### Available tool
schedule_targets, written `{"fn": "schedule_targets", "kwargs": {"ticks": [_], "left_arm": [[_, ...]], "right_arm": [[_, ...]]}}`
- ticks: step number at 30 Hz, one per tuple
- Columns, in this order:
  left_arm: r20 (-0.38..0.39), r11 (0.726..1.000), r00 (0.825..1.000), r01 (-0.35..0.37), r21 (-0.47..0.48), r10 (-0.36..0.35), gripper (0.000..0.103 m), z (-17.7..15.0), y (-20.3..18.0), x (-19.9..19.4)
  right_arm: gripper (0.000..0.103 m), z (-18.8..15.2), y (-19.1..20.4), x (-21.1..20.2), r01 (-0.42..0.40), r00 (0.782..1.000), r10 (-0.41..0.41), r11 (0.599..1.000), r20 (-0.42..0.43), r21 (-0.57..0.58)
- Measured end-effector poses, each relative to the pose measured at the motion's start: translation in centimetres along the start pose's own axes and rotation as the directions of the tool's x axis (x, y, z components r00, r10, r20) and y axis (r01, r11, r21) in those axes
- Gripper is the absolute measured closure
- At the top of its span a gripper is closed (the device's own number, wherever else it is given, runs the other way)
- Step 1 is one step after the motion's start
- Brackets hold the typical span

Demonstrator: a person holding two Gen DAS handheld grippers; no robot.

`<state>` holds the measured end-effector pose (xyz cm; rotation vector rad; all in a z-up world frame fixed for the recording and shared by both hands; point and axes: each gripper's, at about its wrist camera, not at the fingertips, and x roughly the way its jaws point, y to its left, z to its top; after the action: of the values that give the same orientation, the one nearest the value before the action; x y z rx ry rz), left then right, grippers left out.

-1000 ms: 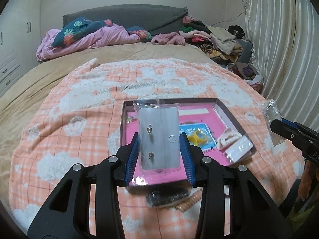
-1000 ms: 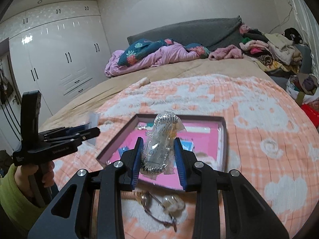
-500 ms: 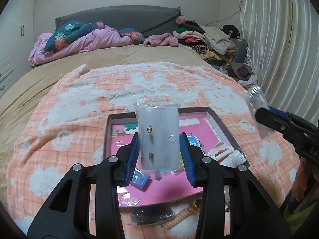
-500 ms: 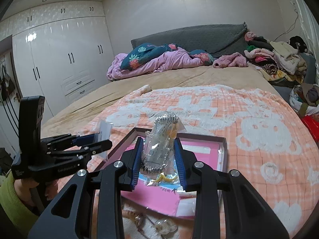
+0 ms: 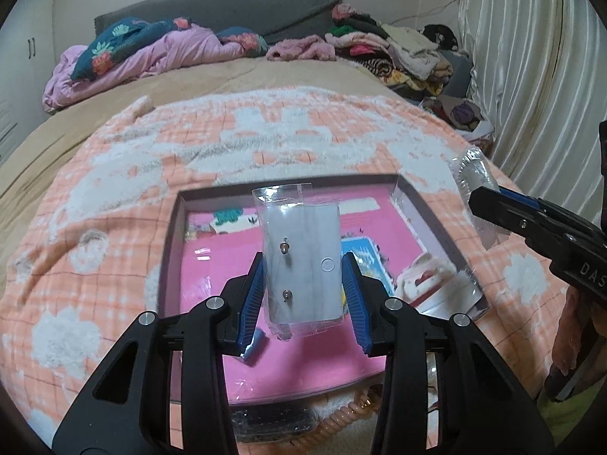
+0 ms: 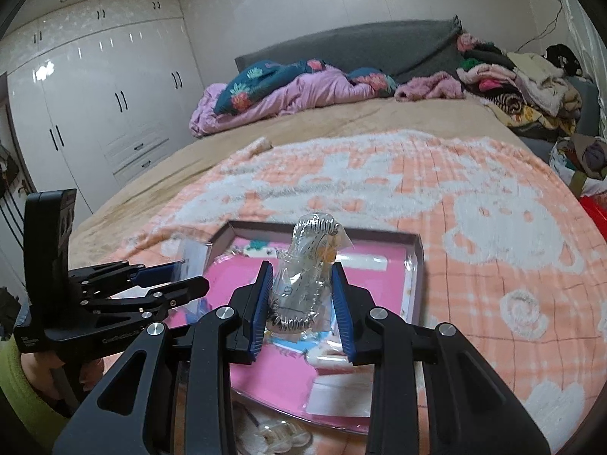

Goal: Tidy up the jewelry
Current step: 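Carry the white card into the box with the left tool while the right lowers the chain bag inside, then open both tools to release the card and bag, then lift them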

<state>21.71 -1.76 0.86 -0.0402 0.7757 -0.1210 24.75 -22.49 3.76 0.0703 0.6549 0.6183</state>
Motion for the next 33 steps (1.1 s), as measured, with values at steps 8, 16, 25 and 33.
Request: {"fn": "schedule_targets", "kwargs": {"ticks": [8,16,25,33], "left_arm": [[-0.056,1.0,0.998,-0.004,0.009,0.004,0.071,-1.2,-0.1,2.0],[-0.097,1.0,0.995,0.003,0.016,-0.001,0.071,-2.3,-0.1,3.2],[-0.13,1.0,0.992,-0.004,-0.002,0.004,0.071,-3.0,0.6,4.1],[-0.141,1.0,0.99,-0.006,-0.016,0.004,0.066,-3.5,1.2,4.2]], "right_arm": [[0.073,-1.3,-0.8,2.2,0.01,0.999,-0.009,1.0,-0.053,0.018],[0.073,-2.2,-1.0,3.6,0.011,0.996,-0.009,1.0,-0.093,0.016],[0.073,-3.2,-0.8,5.3,0.0,0.988,0.001,1.0,-0.156,0.008],[0.072,-3.6,-0.6,5.7,0.004,0.984,-0.002,1.0,-0.179,0.007]]}}
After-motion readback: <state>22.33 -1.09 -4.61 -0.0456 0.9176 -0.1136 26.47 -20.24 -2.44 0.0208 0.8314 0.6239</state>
